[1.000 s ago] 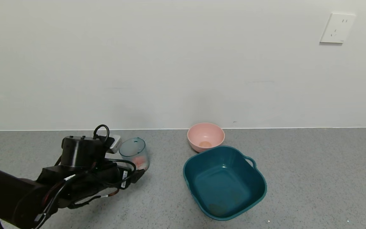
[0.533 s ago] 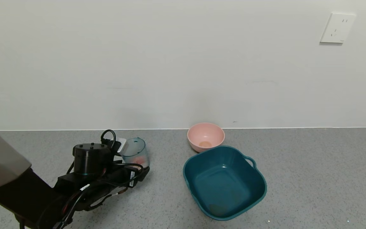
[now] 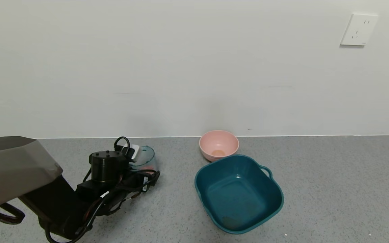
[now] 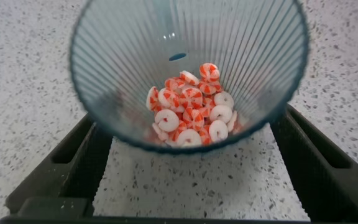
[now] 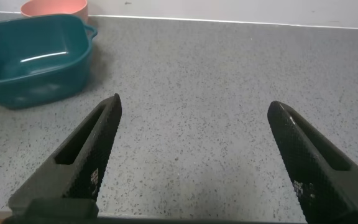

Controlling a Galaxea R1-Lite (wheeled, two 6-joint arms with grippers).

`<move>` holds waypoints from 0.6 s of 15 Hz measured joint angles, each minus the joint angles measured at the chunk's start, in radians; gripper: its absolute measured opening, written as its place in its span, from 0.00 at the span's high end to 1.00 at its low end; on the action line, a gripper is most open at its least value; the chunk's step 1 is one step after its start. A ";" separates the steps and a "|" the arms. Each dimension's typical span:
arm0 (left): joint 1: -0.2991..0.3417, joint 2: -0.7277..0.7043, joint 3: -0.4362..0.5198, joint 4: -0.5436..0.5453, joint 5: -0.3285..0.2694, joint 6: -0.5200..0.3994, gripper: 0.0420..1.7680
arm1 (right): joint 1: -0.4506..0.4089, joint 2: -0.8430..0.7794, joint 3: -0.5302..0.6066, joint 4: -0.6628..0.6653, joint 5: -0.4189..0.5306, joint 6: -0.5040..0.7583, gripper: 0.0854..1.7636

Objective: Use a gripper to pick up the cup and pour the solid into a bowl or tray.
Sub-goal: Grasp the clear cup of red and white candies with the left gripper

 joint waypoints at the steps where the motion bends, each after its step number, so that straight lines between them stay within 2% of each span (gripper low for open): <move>1: 0.002 0.014 -0.014 -0.003 0.002 0.000 0.03 | 0.000 0.000 0.000 0.000 0.000 0.000 0.03; 9: 0.012 0.061 -0.058 -0.005 0.005 0.000 0.03 | 0.000 0.000 0.000 0.000 0.000 0.000 0.03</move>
